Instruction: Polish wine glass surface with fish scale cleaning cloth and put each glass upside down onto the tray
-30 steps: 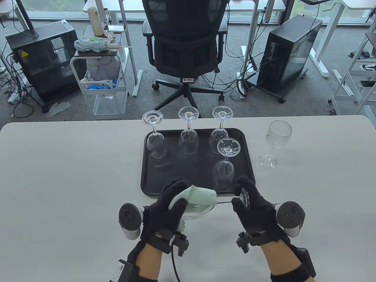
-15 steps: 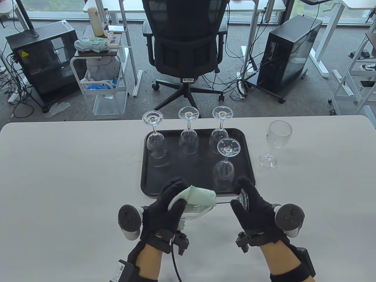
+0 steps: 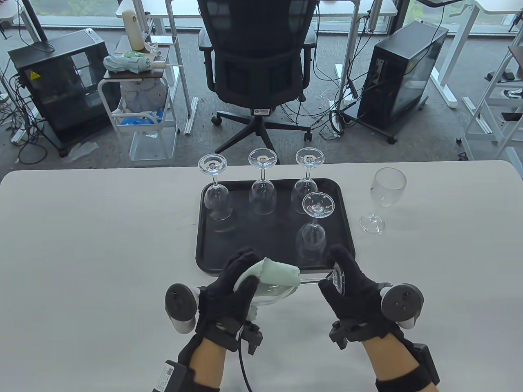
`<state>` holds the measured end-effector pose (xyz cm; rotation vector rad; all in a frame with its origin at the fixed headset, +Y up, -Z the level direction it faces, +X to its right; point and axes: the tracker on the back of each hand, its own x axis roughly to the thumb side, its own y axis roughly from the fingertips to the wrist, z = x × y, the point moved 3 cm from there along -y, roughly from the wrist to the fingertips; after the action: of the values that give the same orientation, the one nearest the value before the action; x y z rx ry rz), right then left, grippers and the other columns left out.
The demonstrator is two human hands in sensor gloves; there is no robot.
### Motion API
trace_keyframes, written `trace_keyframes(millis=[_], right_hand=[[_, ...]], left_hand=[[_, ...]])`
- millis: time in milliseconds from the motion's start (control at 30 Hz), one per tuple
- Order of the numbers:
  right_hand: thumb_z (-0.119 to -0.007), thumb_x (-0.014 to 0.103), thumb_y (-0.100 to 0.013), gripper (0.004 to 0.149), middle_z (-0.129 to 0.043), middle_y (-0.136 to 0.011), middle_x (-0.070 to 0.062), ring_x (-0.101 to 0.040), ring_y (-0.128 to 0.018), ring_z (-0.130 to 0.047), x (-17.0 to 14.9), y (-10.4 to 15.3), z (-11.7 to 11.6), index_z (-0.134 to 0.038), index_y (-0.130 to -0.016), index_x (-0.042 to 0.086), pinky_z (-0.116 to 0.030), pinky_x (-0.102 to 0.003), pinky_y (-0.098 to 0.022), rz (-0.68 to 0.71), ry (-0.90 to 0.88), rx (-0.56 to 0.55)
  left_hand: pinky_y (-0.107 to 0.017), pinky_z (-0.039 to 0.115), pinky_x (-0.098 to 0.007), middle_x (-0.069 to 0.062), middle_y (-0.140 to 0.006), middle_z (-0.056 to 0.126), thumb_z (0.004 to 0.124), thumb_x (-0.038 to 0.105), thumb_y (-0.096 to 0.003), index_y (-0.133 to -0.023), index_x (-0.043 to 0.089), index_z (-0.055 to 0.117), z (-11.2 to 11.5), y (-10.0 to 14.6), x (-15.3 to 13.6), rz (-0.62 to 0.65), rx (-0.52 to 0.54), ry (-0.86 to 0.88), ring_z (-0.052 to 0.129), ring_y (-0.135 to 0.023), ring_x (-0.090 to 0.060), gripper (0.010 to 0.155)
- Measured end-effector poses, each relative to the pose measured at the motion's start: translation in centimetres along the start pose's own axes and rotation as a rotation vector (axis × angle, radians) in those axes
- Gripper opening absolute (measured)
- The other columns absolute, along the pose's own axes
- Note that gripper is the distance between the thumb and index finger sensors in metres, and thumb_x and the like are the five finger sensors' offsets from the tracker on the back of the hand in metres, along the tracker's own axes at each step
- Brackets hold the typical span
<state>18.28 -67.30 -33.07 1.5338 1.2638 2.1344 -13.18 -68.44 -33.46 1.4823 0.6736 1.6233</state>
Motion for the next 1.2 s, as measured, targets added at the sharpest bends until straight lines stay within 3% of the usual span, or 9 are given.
trace_keyframes(millis=[100, 167, 400, 600, 667, 733, 900, 1100, 1200], right_hand=[[-0.079, 0.063, -0.048, 0.091, -0.054, -0.105, -0.018, -0.033, -0.061, -0.092, 1.5, 0.3, 0.3, -0.021, -0.107, 0.024, -0.089, -0.044, -0.04, 0.202, 0.236, -0.051], [-0.08, 0.062, -0.047, 0.092, -0.053, -0.105, -0.018, -0.033, -0.061, -0.092, 2.0, 0.4, 0.3, -0.02, -0.106, 0.025, -0.09, -0.043, -0.04, 0.232, 0.243, -0.069], [-0.072, 0.067, -0.05, 0.081, -0.067, -0.093, -0.021, -0.03, -0.045, -0.093, -0.3, 0.0, 0.0, -0.038, -0.109, 0.022, -0.087, -0.039, -0.026, -0.116, -0.121, 0.004], [-0.078, 0.062, -0.048, 0.092, -0.051, -0.106, -0.018, -0.033, -0.061, -0.091, 2.1, 0.4, 0.4, -0.018, -0.106, 0.025, -0.089, -0.044, -0.04, 0.232, 0.251, -0.072], [-0.078, 0.061, -0.049, 0.091, -0.051, -0.105, -0.017, -0.033, -0.061, -0.091, 2.4, 0.5, 0.4, -0.016, -0.106, 0.026, -0.089, -0.043, -0.04, 0.248, 0.26, -0.096], [-0.078, 0.059, -0.049, 0.085, -0.057, -0.101, -0.019, -0.032, -0.057, -0.092, 2.0, 0.4, 0.3, -0.023, -0.107, 0.027, -0.089, -0.041, -0.037, 0.196, 0.184, -0.1], [-0.07, 0.066, -0.051, 0.08, -0.066, -0.094, -0.023, -0.031, -0.045, -0.093, -0.7, 0.1, -0.6, -0.037, -0.109, 0.022, -0.087, -0.039, -0.026, -0.189, -0.156, 0.026], [-0.079, 0.062, -0.048, 0.091, -0.055, -0.104, -0.019, -0.032, -0.059, -0.093, 2.1, 0.1, 0.0, -0.022, -0.107, 0.024, -0.09, -0.042, -0.039, 0.215, 0.271, -0.038], [-0.08, 0.06, -0.049, 0.087, -0.057, -0.102, -0.018, -0.032, -0.058, -0.093, 1.9, 0.3, 0.1, -0.024, -0.107, 0.027, -0.09, -0.041, -0.037, 0.202, 0.215, -0.075]], left_hand=[[-0.048, 0.086, -0.056, -0.003, -0.113, 0.061, 0.07, 0.069, -0.0543, -0.103, 0.035, 0.065, -0.1, 0.1, -0.8, -0.108, -0.019, 0.076, 0.072, -0.096, -0.037, 0.06], [-0.049, 0.085, -0.057, -0.004, -0.114, 0.06, 0.07, 0.069, -0.0552, -0.104, 0.034, 0.064, -0.1, 0.1, -1.2, -0.13, -0.038, 0.126, 0.071, -0.097, -0.038, 0.06], [-0.05, 0.085, -0.056, -0.002, -0.113, 0.061, 0.071, 0.069, -0.0528, -0.102, 0.035, 0.065, -0.1, 0.1, 0.2, 0.014, 0.015, 0.002, 0.072, -0.097, -0.036, 0.06], [-0.047, 0.086, -0.056, -0.003, -0.112, 0.063, 0.07, 0.068, -0.0541, -0.102, 0.034, 0.067, -0.2, 0.1, -0.3, -0.04, 0.015, 0.061, 0.074, -0.095, -0.037, 0.059], [-0.048, 0.085, -0.057, -0.003, -0.113, 0.061, 0.07, 0.068, -0.0549, -0.103, 0.034, 0.065, 0.0, 0.2, -0.7, -0.073, -0.004, 0.117, 0.072, -0.096, -0.038, 0.059], [-0.048, 0.086, -0.056, -0.003, -0.113, 0.062, 0.069, 0.069, -0.0546, -0.103, 0.034, 0.066, -0.1, 0.2, -0.7, -0.061, 0.003, 0.094, 0.073, -0.096, -0.037, 0.059], [-0.049, 0.085, -0.056, -0.002, -0.113, 0.061, 0.07, 0.069, -0.0529, -0.102, 0.036, 0.066, -0.3, 0.2, -0.2, 0.002, 0.035, -0.005, 0.073, -0.097, -0.036, 0.06], [-0.048, 0.085, -0.057, -0.004, -0.113, 0.061, 0.069, 0.068, -0.0554, -0.103, 0.034, 0.066, -0.5, 0.2, -1.4, -0.121, -0.006, 0.125, 0.073, -0.096, -0.038, 0.059], [-0.05, 0.085, -0.057, -0.004, -0.114, 0.059, 0.069, 0.068, -0.0558, -0.104, 0.034, 0.064, -0.2, 0.2, -1.4, -0.112, -0.011, 0.137, 0.071, -0.097, -0.038, 0.059]])
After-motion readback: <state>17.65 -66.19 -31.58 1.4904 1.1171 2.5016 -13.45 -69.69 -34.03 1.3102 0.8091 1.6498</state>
